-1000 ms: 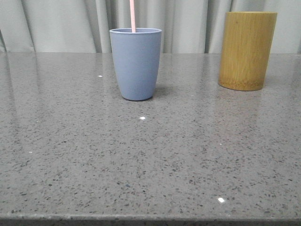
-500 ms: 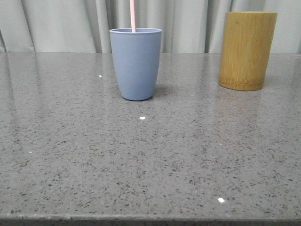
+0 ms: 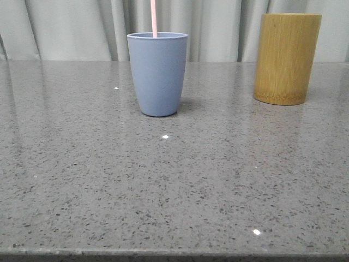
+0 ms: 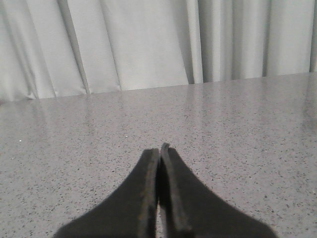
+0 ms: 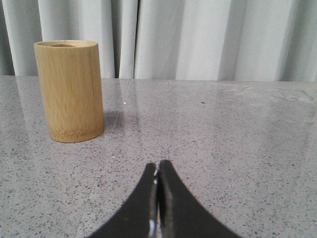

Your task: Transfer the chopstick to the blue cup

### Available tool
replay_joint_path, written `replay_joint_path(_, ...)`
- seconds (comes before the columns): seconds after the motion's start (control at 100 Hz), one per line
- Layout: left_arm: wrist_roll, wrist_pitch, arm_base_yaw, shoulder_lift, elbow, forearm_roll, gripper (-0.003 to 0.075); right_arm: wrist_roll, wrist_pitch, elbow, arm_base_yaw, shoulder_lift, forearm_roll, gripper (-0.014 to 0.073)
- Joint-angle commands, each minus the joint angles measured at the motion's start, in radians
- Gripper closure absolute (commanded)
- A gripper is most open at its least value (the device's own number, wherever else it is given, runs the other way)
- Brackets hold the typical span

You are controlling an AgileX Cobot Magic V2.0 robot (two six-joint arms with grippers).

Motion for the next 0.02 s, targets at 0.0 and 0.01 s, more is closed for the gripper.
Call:
replay_joint_path(0.0, -0.008, -0.084, -0.009, -0.033, 0.007, -0.003, 0.0739, -0.008, -0.088, 0.001, -0.003, -0.02, -0.01, 0.0662)
replay_joint_path(0.01, -0.008, -0.084, -0.009, -0.033, 0.007, -0.003, 0.0739, -0.008, -0.088, 0.001, -0.003, -0.02, -0.01, 0.0662)
